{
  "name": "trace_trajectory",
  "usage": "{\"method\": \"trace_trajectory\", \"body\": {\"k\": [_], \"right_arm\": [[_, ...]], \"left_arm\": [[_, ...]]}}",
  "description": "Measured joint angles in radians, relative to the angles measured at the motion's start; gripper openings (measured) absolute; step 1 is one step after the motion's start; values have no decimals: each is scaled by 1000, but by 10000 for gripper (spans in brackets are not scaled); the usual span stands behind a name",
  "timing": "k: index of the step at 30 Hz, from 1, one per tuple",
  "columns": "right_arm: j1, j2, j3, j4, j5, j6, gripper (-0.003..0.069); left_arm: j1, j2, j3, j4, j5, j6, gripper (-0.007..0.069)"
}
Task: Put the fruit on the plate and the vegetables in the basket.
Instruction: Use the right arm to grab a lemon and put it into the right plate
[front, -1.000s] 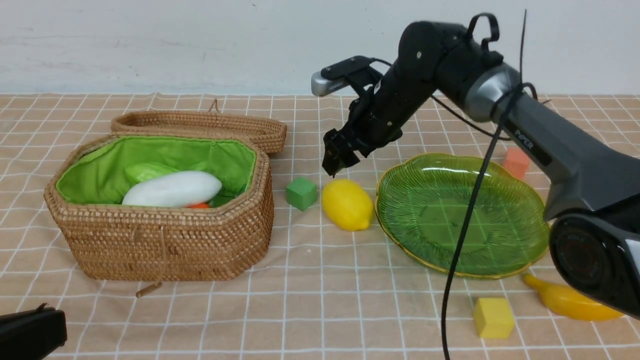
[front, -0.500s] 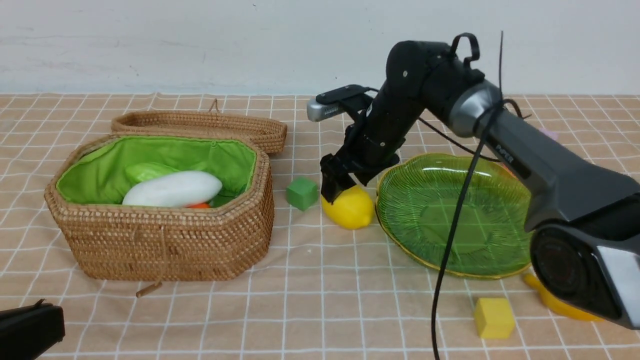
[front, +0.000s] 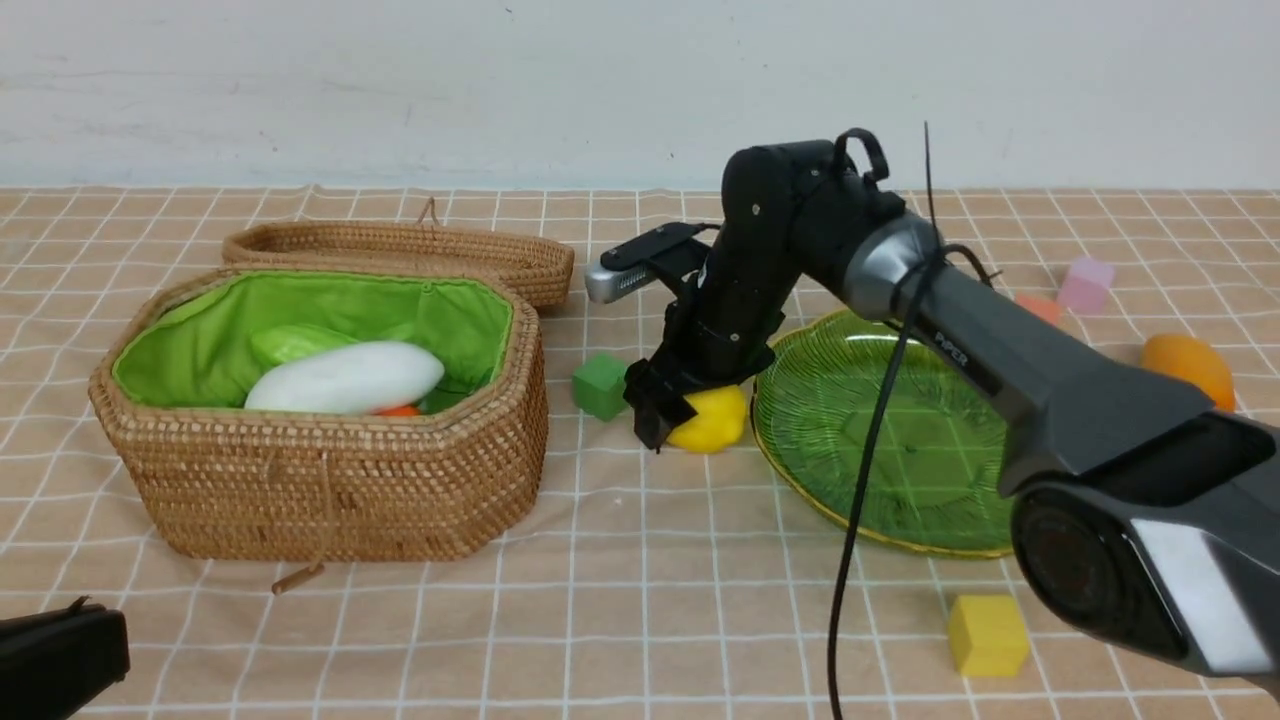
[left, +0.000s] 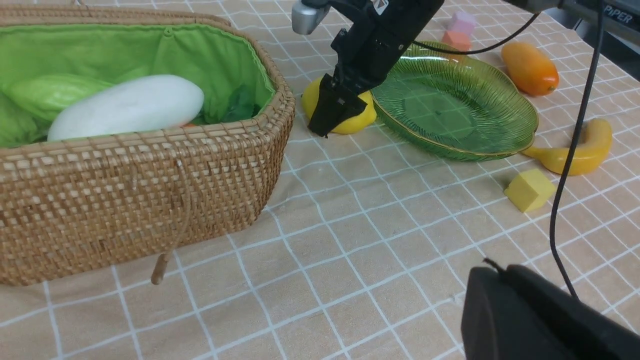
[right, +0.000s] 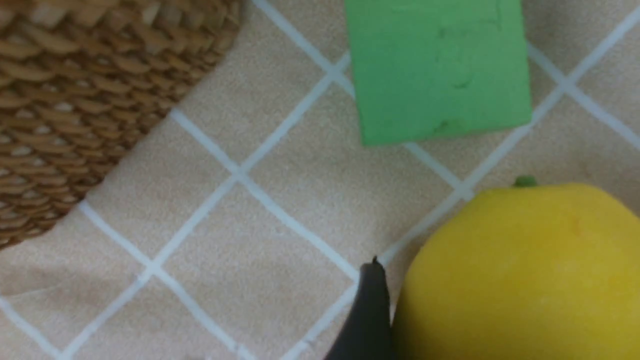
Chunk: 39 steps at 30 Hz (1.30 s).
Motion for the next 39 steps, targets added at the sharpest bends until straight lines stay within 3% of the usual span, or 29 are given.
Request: {"method": "trace_trajectory", "body": {"k": [7, 10, 12, 14, 18, 22, 27, 32, 39], "right_arm": [[0, -144, -48, -22, 14, 116, 597], [0, -267, 2, -101, 13, 204, 597], [-6, -337, 76, -147, 12, 229, 597], [-48, -487, 285, -198, 8, 267, 597], [-163, -599, 599, -180, -31, 297, 597], [-274, -590, 832, -81, -228, 295, 597], [-287, -525, 872, 27, -336, 175, 598], [-283, -519, 872, 19, -335, 140, 680], [-283, -612, 874, -32, -249, 134, 663]], "left_arm": [[0, 0, 0, 3, -4, 0, -6], [0, 0, 0, 9, -20, 0, -6], [0, 0, 0, 14, -28, 0, -6], [0, 0, 0, 15, -34, 0, -6], [0, 0, 0, 15, -34, 0, -6], [0, 0, 0, 15, -39, 1, -6], [0, 0, 0, 15, -42, 1, -6], [0, 0, 0, 15, -40, 1, -6], [0, 0, 0, 16, -37, 1, -6]]}}
